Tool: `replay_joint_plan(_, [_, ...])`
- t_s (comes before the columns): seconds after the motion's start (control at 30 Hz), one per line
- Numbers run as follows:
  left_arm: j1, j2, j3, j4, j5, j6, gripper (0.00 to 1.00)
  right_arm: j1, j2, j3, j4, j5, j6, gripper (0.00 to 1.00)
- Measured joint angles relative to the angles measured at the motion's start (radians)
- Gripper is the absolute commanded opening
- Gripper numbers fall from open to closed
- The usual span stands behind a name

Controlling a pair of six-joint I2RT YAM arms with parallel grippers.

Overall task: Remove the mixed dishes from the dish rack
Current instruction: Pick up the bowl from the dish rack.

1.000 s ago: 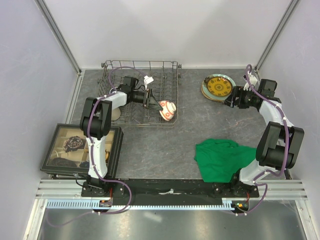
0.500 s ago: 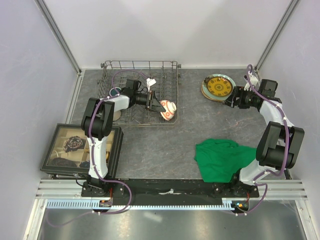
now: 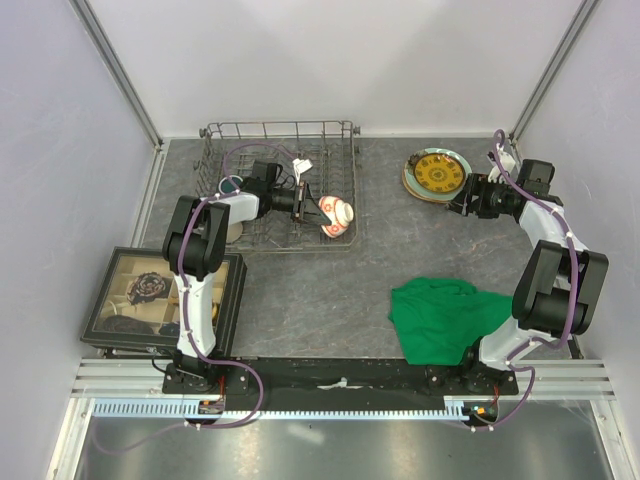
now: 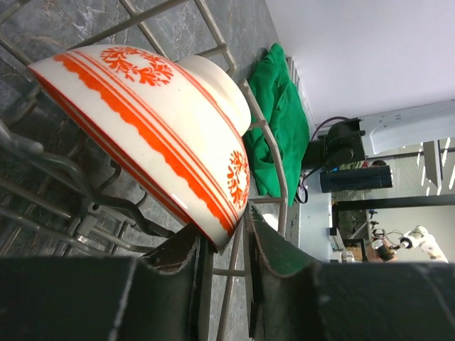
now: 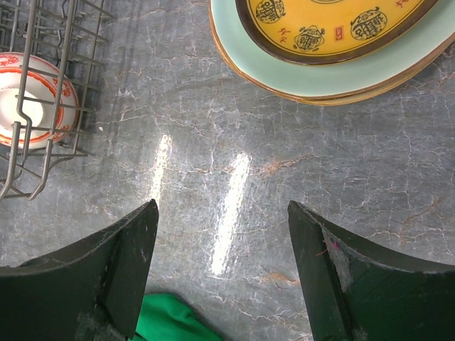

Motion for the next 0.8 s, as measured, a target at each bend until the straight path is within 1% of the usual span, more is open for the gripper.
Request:
replay_joint_plan(0.17, [-0.006,0.0,-0.001,0.011,0.008,-0.002,0.15,0.0,0.0,0.0,0.0,-0.004,0.0,0.81])
replay_joint_plan(0.23, [-0.006,0.0,-0.001,0.015,0.013,-0.003,0.09,0.0,0.0,0.0,0.0,-0.005,0.0,0.81])
replay_joint_plan(0.37, [-0.005,0.0,-0.001,0.019,0.027,-0.003,0.02,-0.001,0.001,0.0,-0.001,-0.006,0.0,0.81])
replay_joint_plan(0.8, [-0.003,0.0,-0.001,0.031,0.077,-0.01,0.02,-0.007,0.017,0.0,-0.011,-0.02,-0.007,0.81])
